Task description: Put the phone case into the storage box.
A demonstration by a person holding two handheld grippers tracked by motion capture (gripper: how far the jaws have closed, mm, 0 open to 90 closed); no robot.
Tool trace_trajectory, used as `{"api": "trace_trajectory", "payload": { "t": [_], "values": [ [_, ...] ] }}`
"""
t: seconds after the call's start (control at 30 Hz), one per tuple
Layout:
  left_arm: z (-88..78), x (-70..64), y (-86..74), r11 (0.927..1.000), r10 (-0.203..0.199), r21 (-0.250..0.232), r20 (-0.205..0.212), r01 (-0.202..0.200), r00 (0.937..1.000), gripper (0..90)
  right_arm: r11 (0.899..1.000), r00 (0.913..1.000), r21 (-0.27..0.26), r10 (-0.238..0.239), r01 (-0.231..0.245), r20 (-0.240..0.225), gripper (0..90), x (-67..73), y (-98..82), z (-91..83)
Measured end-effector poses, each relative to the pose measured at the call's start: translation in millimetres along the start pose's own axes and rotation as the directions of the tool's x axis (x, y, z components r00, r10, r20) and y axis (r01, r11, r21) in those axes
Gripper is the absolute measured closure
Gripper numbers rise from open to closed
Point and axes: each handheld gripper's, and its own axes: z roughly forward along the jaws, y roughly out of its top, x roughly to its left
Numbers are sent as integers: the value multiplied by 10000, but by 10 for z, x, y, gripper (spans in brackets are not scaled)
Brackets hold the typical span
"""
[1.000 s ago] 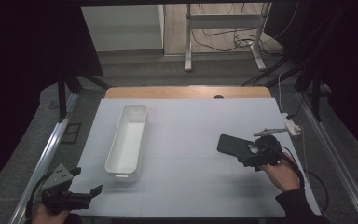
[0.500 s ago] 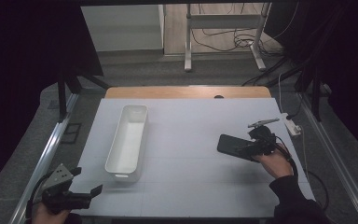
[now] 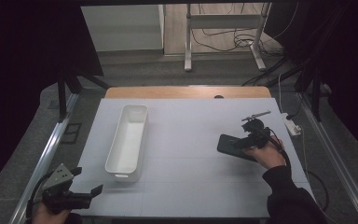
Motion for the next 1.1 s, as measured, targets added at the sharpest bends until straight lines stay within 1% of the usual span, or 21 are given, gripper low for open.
{"api": "trace_trajectory", "payload": {
  "t": [0.03, 0.07, 0.1, 0.13, 0.17, 0.2, 0.27, 0.33, 0.37, 0.4, 0.43, 0.47, 0.57, 0.63, 0.8, 0.93, 1.0, 1.1],
  "values": [
    [0, 0, 0, 10000, 0, 1, 2, 0, 10000, 8, 10000, 10000, 63, -37, 36, 54, 84, 0, 7, 8],
    [0, 0, 0, 10000, 6, 0, 2, -6, 10000, 8, 9999, 9999, 110, -56, 55, 109, 131, 2, 13, 15],
    [0, 0, 0, 10000, 12, 1, 3, -12, 10000, 8, 9999, 9999, 149, -84, 82, 111, 211, 1, 17, 16],
    [0, -1, 0, 10000, 18, -1, 3, -18, 10000, 9, 9998, 10000, 196, -53, 53, -32, 280, -3, 20, 17],
    [0, -2, 0, 10000, 33, 4, 8, -33, 10000, 10, 9996, 9998, 289, -47, 52, -170, 334, -8, 21, 20],
    [1, -5, 0, 10000, 26, 13, 17, -26, 10000, 10, 9992, 9998, 378, -79, 84, -156, 394, -8, 20, 23],
    [2, -7, 1, 10000, 76, 23, 0, -76, 10000, 10, 9993, 9997, 355, -124, 131, -186, 545, -12, 19, 24],
    [4, -8, 1, 10000, 88, 23, -7, -88, 10000, 10, 9991, 9993, 312, -264, 272, -252, 738, -17, 20, 9],
    [4, -9, 1, 9999, 99, 26, -6, -99, 10000, 11, 9992, 9990, 277, -261, 271, -361, 806, -22, 21, 1],
    [4, -10, 2, 9999, 110, 35, 0, -110, 9999, 11, 9993, 9986, 265, -244, 256, -470, 854, -27, 21, -4],
    [3, -11, 2, 9999, 128, 40, -3, -128, 9999, 11, 9993, 9986, 265, -244, 256, -470, 854, -27, 21, -4],
    [3, -12, 2, 9999, 130, 41, -3, -130, 9999, 11, 9994, 9979, 228, -249, 264, -603, 896, -34, 13, -6],
    [4, -13, 2, 9999, 147, 49, -13, -147, 9999, 11, 9991, 9976, 308, -269, 289, -636, 896, -37, 4, 0],
    [4, -15, 2, 9999, 156, 42, -19, -156, 9999, 11, 9991, 9975, 256, -309, 326, -628, 896, -36, -14, -3],
    [4, -18, 2, 9998, 190, 55, -33, -190, 9998, 11, 9985, 9978, 325, -424, 441, -500, 896, -28, -80, -30],
    [4, -22, 4, 9997, 251, 69, -32, -251, 9997, 11, 9976, 9980, 517, -436, 460, -465, 896, -34, -195, -52],
    [5, -23, 4, 9997, 248, 67, -36, -247, 9997, 11, 9973, 9980, 561, -460, 484, -431, 896, -32, -215, -57],
    [6, -25, 4, 9996, 260, 65, -38, -260, 9997, 11, 9964, 9982, 647, -521, 539, -295, 896, -22, -298, -75]
  ]
}}
